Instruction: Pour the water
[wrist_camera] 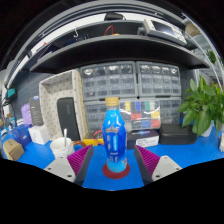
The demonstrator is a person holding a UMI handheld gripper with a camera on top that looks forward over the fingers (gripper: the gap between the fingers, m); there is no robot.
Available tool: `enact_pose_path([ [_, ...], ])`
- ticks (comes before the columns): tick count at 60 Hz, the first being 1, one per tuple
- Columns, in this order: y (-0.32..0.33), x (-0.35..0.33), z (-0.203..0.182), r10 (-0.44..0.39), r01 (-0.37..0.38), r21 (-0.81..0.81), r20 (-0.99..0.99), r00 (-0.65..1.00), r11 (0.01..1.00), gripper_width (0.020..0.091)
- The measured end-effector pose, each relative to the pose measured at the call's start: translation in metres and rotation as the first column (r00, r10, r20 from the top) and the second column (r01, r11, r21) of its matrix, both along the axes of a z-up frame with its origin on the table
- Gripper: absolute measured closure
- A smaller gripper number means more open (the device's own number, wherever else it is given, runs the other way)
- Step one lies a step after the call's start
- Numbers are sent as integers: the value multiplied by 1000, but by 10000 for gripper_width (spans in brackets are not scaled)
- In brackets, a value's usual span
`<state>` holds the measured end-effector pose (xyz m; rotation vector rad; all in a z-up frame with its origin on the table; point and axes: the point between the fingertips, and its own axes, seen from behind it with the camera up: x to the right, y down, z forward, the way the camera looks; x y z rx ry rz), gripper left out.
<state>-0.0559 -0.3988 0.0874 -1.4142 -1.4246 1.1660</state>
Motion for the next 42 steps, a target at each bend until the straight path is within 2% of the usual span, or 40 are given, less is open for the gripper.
enact_pose_path([
  [18, -19, 74, -2, -38, 36, 30, 64, 997, 999, 269],
  [42, -27, 115, 29, -46, 42, 82, 54, 997, 996, 266],
])
